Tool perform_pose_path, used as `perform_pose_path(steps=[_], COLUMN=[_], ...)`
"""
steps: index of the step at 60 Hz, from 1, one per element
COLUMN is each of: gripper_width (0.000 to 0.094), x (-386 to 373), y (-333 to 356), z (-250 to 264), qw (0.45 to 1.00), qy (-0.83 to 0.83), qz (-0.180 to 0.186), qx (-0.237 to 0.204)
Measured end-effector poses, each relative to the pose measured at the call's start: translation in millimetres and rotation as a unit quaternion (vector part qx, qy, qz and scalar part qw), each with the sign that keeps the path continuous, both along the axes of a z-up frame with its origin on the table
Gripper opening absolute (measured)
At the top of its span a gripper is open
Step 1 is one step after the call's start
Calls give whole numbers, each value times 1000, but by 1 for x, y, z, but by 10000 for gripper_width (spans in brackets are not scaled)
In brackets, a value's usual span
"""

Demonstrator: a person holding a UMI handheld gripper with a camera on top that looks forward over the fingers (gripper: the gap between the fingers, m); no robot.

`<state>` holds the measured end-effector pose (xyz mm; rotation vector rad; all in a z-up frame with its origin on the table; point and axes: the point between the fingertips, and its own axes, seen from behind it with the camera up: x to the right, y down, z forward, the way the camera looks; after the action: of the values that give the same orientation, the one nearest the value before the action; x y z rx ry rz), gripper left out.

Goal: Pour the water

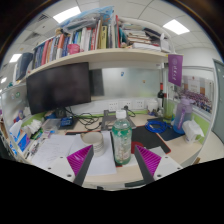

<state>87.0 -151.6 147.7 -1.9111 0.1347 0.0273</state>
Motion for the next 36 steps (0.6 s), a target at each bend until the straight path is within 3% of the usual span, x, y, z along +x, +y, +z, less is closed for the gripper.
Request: perform_pose_path(steps=[5, 23, 30, 36], gripper_width=[861, 845, 702, 517], x=[35, 48, 41, 39], y=[20, 104, 119, 125], z=[-18, -37, -48, -65], qw=[1000, 997, 996, 997], qy=[-5, -66, -63, -60], qz=[-22, 22, 33, 32], qx=[2, 43, 49, 41])
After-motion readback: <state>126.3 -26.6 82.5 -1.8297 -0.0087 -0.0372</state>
